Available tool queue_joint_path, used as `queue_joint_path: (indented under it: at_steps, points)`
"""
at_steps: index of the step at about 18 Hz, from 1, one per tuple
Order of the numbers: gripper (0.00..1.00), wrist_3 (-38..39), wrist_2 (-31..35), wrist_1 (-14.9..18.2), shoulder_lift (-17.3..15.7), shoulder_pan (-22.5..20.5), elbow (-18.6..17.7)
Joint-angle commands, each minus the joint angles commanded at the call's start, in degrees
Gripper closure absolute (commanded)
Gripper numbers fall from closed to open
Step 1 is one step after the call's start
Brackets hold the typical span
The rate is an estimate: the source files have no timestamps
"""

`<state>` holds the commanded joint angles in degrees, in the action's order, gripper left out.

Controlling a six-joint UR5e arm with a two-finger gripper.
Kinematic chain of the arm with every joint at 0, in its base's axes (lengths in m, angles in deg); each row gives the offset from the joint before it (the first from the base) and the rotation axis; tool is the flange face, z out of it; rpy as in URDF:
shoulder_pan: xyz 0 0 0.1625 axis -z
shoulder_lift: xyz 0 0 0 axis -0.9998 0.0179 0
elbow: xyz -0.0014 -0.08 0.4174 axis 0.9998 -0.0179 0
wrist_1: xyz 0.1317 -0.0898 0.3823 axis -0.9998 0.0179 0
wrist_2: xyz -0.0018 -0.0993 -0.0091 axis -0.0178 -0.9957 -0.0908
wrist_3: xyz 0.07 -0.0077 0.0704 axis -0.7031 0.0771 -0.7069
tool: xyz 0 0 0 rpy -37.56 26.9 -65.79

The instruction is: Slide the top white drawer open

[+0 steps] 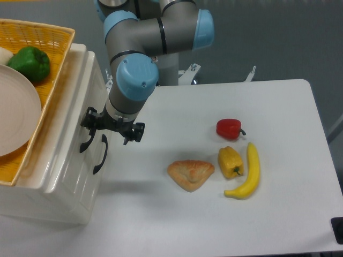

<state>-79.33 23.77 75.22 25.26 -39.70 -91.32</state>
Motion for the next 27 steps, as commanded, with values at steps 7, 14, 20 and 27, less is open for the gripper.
queue_joint_path:
  at_steps: [7,14,20,27]
  points:
    - [0.00,0.00,0.09,0.00,0.09,0.26,-0.09]
    - [0.00,-0.09,0.17,0.00,0.53,0.44,-0.18]
    - [0.00,-0.35,0.61,0.00,0.53,0.18,-0.09]
    - [0.00,-0.62,1.58,-0.09,0.53,-0.26,0.26]
